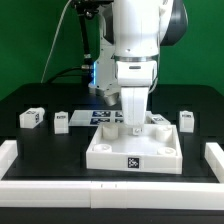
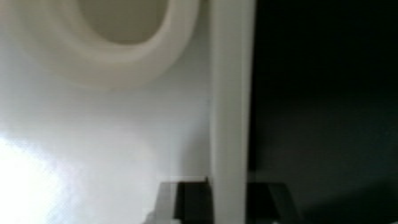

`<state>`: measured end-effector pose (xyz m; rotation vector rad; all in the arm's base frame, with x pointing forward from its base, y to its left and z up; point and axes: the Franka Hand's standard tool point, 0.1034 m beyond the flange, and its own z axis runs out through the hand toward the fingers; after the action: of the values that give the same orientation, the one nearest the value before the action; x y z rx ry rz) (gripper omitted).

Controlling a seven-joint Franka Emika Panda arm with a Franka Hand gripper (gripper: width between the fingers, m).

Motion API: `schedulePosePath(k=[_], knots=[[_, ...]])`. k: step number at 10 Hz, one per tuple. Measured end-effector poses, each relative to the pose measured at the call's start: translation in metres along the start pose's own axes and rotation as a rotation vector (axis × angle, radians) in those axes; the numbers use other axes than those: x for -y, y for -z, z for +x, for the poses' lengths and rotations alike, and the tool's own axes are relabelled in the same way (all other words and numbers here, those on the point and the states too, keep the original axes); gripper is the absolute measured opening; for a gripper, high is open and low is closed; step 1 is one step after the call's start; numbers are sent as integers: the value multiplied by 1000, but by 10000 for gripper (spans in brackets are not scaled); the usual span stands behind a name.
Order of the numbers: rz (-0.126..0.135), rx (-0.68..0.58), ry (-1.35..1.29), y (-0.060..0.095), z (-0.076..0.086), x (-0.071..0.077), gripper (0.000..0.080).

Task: Assemble one leg

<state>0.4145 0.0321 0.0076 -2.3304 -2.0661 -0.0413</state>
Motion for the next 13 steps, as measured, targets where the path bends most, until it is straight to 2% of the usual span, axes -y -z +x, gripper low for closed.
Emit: schedulePosePath(k=[1, 2, 4, 7, 9, 13], knots=[[-1, 0, 0, 0, 0, -1, 55], [-3, 0, 28, 0, 2, -9, 55], [-30, -9, 61, 0, 17, -36, 55], [-40, -16, 99, -1, 37, -59, 55], [-50, -22, 102, -1, 46, -68, 55], [-39, -17, 91, 0, 46, -72, 55]])
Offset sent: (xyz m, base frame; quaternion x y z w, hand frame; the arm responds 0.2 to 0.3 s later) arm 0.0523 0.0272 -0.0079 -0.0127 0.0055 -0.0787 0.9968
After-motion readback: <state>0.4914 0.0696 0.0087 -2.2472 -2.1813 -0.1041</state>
